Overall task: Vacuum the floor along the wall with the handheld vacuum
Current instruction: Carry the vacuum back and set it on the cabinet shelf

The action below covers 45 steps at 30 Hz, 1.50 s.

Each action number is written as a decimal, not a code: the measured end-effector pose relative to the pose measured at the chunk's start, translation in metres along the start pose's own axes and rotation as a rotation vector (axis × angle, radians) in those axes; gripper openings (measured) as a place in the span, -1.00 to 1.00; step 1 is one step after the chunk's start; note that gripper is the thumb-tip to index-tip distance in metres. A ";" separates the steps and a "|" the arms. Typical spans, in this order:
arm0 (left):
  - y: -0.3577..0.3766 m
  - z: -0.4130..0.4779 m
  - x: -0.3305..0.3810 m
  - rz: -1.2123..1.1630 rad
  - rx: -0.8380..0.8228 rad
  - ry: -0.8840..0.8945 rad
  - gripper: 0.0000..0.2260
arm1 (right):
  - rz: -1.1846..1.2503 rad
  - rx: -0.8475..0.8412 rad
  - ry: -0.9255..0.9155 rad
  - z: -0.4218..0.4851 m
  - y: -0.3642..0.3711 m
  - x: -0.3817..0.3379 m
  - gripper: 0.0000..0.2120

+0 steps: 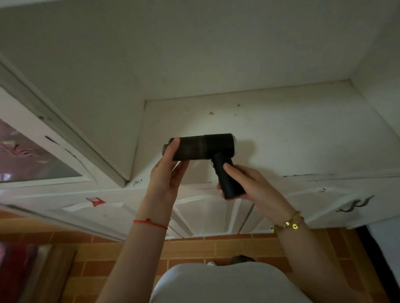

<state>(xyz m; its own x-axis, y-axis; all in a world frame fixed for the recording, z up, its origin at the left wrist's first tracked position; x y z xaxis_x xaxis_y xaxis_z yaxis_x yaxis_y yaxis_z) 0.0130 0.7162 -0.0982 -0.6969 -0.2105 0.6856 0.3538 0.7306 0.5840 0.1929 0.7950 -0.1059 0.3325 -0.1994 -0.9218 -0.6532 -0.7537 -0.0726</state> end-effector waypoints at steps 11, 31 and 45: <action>-0.012 0.025 0.017 -0.027 0.012 0.034 -0.67 | -0.113 -0.012 -0.061 0.028 0.017 -0.014 -0.68; 0.019 0.146 0.070 -0.044 -0.023 0.171 -0.65 | -0.236 0.273 -0.024 0.191 0.040 -0.085 -0.65; 0.007 0.220 0.072 0.057 0.187 0.172 -0.65 | -0.346 0.306 0.031 0.266 0.058 -0.086 -0.68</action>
<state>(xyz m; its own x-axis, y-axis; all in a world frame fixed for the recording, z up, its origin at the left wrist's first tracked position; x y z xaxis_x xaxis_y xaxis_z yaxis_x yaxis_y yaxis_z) -0.1724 0.8493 -0.1403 -0.5573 -0.2613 0.7881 0.2569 0.8483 0.4630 -0.0541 0.9346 -0.1324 0.5840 0.0090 -0.8117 -0.6692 -0.5607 -0.4876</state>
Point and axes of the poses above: each hand's wrist, its own z-axis towards the middle knuckle, its own y-axis out of the palm, x = y × z, the point moved 1 cm from there along z, towards the middle knuckle, and after that the axes turned 11 degrees about -z, right-handed, at the moved point
